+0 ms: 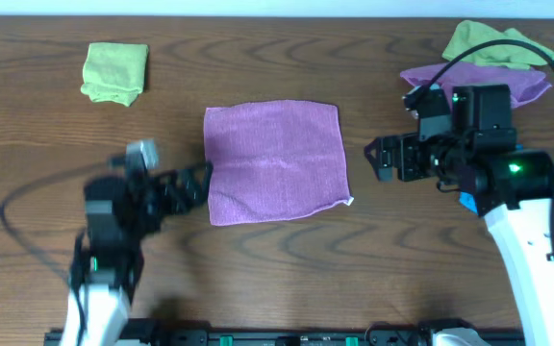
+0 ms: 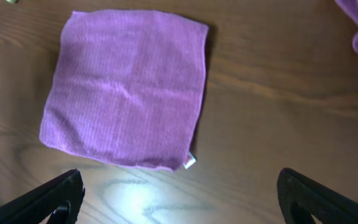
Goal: Fold the cloth
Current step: 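Bring the left gripper to the purple cloth's left edge, then grasp the purple cloth's left edge with the left gripper, then grasp the purple cloth's right edge with the right gripper, then hold both edges and lift the purple cloth, pulling it taut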
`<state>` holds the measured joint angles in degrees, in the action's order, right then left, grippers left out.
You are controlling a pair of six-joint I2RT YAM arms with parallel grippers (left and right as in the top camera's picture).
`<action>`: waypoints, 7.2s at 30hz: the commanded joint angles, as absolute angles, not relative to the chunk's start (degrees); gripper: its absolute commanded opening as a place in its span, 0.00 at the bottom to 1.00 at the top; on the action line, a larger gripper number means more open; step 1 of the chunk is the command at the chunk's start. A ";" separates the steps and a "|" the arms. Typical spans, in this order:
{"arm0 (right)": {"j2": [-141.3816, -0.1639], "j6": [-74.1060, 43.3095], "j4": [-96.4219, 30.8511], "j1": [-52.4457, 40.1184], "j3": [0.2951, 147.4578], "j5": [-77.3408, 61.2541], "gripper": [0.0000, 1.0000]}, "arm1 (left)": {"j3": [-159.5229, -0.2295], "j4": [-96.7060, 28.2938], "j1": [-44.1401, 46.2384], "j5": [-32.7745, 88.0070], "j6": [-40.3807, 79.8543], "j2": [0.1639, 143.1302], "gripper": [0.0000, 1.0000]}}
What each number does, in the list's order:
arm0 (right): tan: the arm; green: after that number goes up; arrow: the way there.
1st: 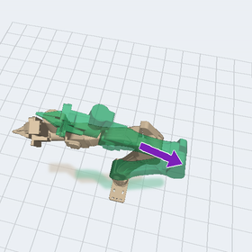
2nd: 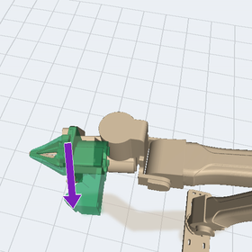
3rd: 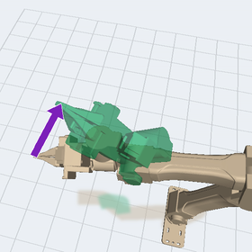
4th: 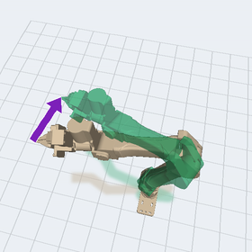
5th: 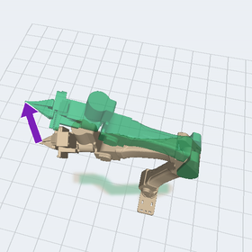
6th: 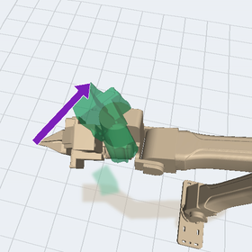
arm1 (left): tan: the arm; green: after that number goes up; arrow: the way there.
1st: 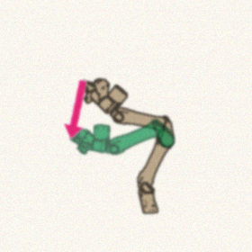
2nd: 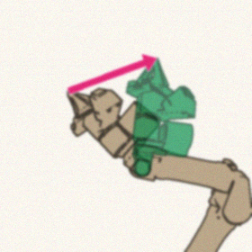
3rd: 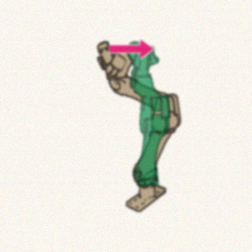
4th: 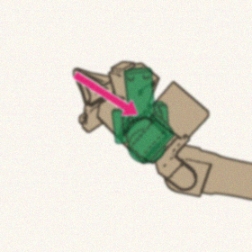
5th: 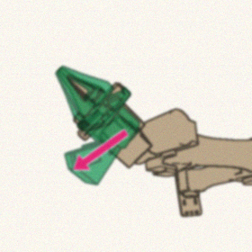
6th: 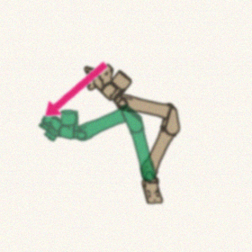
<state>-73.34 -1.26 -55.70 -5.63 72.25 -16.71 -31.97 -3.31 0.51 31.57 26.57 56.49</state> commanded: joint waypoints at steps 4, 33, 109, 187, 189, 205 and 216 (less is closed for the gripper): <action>-75.00 -3.79 -58.87 -1.41 72.40 -16.73 0.92 | -45.91 -13.54 0.34 37.06 21.67 81.52 0.96; -81.45 1.39 -51.88 -0.16 71.59 -18.94 0.93 | -48.80 -35.11 0.45 43.27 11.53 89.89 0.95; -81.78 1.41 -51.18 0.10 71.59 -18.87 0.72 | -37.21 -21.06 8.29 29.39 23.42 90.02 0.27; -105.34 -21.02 -44.86 -6.20 58.72 -35.42 0.32 | -42.61 -16.49 3.38 39.90 23.16 88.40 0.06; -105.34 -21.34 -44.80 -6.26 58.72 -35.42 0.19 | -42.61 -16.49 3.38 39.90 23.16 88.40 0.06; -102.65 -20.08 -51.55 -6.48 62.46 -40.51 0.02 | -46.24 -27.51 3.38 36.51 23.68 78.00 0.06; -93.21 -20.08 -62.11 -8.86 62.61 -37.63 0.02 | -46.26 -42.85 3.40 30.98 26.50 65.19 0.06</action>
<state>-94.32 -20.75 -61.98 -8.40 61.89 -38.79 -45.58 -41.69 3.53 33.82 25.34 66.32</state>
